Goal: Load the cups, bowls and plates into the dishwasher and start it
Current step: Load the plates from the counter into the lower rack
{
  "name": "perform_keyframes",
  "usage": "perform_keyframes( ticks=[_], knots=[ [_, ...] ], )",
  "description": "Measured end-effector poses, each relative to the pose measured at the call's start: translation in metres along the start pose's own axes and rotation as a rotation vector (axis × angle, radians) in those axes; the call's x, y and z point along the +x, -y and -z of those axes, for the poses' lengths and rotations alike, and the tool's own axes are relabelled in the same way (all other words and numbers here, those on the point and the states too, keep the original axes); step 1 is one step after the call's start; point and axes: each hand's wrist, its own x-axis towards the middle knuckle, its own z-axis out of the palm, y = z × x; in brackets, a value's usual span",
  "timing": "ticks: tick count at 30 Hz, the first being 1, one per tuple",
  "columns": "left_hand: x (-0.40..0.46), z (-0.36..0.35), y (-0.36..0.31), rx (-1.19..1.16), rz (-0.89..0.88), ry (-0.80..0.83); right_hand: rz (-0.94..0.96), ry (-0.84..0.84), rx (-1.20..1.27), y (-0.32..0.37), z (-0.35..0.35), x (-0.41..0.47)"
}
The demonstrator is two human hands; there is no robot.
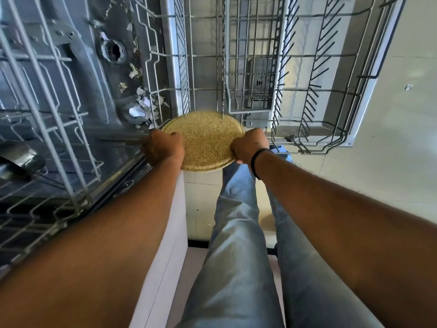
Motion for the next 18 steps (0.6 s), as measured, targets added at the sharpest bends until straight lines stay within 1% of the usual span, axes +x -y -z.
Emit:
perform_keyframes(
  ticks=[2,5,11,15,18],
  knots=[
    [-0.002,-0.002,-0.010,0.030,-0.005,0.004,-0.002,0.008,0.001,0.003,0.003,0.007],
    [-0.003,-0.004,-0.017,0.038,0.041,0.016,0.008,0.029,-0.046,0.007,0.002,0.010],
    [-0.004,-0.007,-0.011,0.044,0.043,0.019,0.032,0.054,-0.132,0.012,0.007,0.016],
    [-0.004,-0.009,-0.011,0.008,0.050,0.035,0.055,0.001,-0.153,0.011,0.004,0.017],
    [-0.004,-0.010,-0.011,-0.032,0.034,0.032,0.053,0.045,-0.134,0.011,0.009,0.009]
  ],
)
